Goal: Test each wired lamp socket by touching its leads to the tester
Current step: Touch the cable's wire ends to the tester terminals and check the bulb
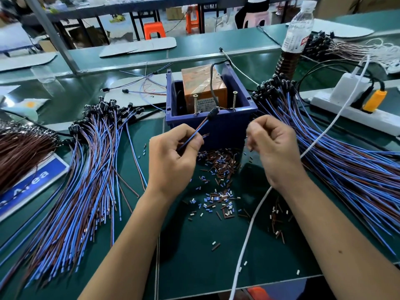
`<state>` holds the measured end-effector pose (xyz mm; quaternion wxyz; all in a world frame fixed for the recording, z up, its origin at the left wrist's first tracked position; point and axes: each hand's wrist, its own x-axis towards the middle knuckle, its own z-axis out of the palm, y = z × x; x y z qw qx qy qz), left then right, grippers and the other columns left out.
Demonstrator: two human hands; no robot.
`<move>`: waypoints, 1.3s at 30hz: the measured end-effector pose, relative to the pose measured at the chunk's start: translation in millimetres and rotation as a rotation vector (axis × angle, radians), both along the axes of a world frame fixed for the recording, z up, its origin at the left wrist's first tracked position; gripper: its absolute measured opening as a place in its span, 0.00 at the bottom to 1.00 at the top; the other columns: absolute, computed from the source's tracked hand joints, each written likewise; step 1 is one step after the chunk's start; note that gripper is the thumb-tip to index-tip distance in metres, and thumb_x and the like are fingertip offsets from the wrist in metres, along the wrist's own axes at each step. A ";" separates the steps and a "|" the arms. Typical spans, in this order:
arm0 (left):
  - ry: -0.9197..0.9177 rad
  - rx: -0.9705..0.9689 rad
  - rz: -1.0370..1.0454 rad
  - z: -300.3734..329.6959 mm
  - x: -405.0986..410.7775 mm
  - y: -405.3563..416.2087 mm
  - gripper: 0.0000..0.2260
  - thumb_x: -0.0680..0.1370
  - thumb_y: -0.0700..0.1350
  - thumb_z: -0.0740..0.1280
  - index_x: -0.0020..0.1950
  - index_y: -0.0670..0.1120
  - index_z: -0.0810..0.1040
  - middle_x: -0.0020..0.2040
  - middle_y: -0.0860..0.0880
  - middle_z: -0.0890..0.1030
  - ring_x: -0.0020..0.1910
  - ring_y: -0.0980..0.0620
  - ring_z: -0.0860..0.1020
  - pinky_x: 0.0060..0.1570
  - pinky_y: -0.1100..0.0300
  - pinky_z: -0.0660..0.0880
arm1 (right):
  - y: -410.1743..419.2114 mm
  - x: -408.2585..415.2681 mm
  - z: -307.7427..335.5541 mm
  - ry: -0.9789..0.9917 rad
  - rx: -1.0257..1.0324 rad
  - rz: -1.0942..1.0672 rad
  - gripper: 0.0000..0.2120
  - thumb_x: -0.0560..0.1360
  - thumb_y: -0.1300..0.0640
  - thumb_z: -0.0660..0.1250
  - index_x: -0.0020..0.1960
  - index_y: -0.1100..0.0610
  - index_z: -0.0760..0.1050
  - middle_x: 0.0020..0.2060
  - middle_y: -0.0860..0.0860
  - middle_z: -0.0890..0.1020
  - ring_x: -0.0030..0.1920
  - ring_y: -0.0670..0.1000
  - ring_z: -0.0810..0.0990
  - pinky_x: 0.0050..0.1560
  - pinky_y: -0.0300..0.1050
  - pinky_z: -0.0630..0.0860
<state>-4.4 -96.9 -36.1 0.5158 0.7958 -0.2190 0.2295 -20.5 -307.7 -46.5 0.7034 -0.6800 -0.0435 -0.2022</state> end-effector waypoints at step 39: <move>0.369 -0.730 -0.244 11.8 -14.6 -28.3 0.10 0.70 0.43 0.77 0.48 0.40 0.86 0.43 0.42 0.87 0.32 0.58 0.82 0.33 0.71 0.74 | 45.8 -12.4 2.1 -0.060 0.063 0.245 0.04 0.78 0.65 0.73 0.46 0.59 0.85 0.29 0.56 0.77 0.27 0.55 0.69 0.28 0.48 0.63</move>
